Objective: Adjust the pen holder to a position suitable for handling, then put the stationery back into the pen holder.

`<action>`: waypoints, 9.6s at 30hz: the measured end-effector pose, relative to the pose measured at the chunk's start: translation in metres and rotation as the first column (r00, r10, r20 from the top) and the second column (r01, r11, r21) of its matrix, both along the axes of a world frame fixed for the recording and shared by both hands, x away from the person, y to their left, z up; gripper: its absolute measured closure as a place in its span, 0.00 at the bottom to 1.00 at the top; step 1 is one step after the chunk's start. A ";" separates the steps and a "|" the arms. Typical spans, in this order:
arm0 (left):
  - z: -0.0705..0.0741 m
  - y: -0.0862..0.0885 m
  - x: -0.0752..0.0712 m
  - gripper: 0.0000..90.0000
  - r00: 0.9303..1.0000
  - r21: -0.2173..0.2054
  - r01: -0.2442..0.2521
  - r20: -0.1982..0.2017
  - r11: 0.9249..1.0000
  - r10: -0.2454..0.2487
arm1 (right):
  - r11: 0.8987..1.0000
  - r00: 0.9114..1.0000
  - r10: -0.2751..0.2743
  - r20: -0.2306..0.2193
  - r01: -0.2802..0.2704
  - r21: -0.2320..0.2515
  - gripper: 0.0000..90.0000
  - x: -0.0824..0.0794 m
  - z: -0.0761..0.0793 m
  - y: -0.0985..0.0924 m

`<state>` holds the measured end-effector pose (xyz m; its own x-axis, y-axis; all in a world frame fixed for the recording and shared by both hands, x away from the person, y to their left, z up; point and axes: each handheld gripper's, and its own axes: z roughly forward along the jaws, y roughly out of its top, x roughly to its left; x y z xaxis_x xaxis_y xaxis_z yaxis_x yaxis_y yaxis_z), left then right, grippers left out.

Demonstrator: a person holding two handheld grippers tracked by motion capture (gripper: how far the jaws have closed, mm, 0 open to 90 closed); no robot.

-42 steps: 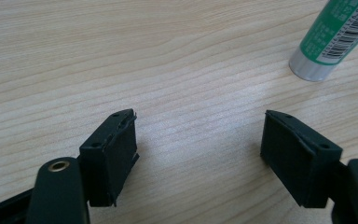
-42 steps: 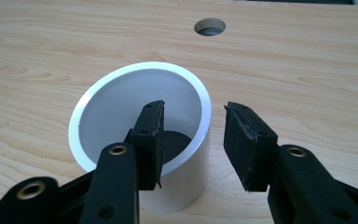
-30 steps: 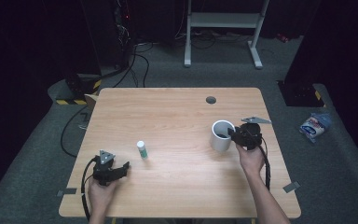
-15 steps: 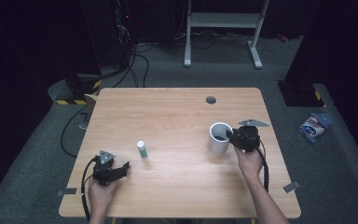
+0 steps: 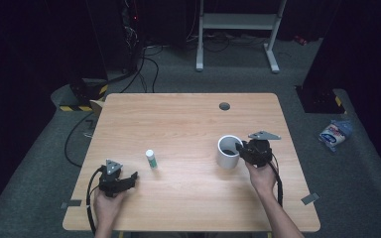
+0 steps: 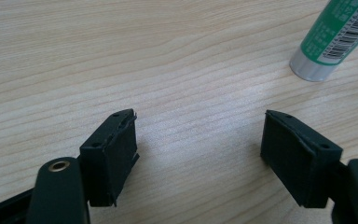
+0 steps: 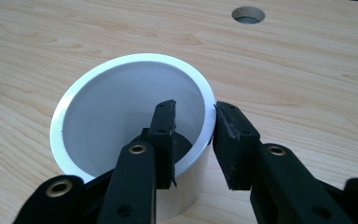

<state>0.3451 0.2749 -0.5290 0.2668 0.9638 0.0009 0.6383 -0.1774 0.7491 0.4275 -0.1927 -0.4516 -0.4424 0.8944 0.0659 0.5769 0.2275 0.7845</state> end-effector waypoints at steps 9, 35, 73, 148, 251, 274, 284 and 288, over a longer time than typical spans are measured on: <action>0.000 0.000 0.000 0.30 1.000 0.000 0.000 0.000 1.000 0.000 | 1.000 1.000 0.027 0.005 -0.027 -0.010 0.78 -0.008 -0.001 0.009; 0.000 0.000 0.000 0.30 1.000 0.001 0.000 0.000 1.000 0.000 | 0.991 0.991 0.135 0.017 -0.134 -0.016 0.78 -0.031 -0.004 0.040; 0.000 0.000 0.000 0.30 1.000 0.002 -0.004 0.000 1.000 0.004 | 0.985 0.986 -0.168 0.024 0.168 -0.039 0.45 -0.069 -0.058 -0.084; 0.037 -0.073 0.031 0.65 0.986 -0.010 0.152 0.065 0.988 -0.151 | 0.982 0.986 -0.158 -0.046 0.152 -0.110 0.36 -0.065 -0.071 -0.088; 0.140 -0.201 0.047 0.73 0.805 -0.145 0.593 0.127 0.792 -0.579 | 0.982 0.986 -0.158 -0.046 0.152 -0.110 0.36 -0.065 -0.071 -0.088; 0.114 -0.232 0.056 0.73 0.804 -0.098 0.594 0.092 0.798 -0.587 | 0.982 0.986 -0.159 -0.048 0.153 -0.108 0.36 -0.065 -0.071 -0.088; 0.104 -0.234 0.057 0.72 0.810 -0.069 0.586 0.082 0.807 -0.581 | 0.982 0.986 -0.158 -0.046 0.152 -0.110 0.36 -0.065 -0.071 -0.088; 0.103 -0.234 0.056 0.72 0.813 -0.059 0.581 0.087 0.811 -0.576 | 0.982 0.986 -0.158 -0.046 0.152 -0.110 0.36 -0.065 -0.071 -0.088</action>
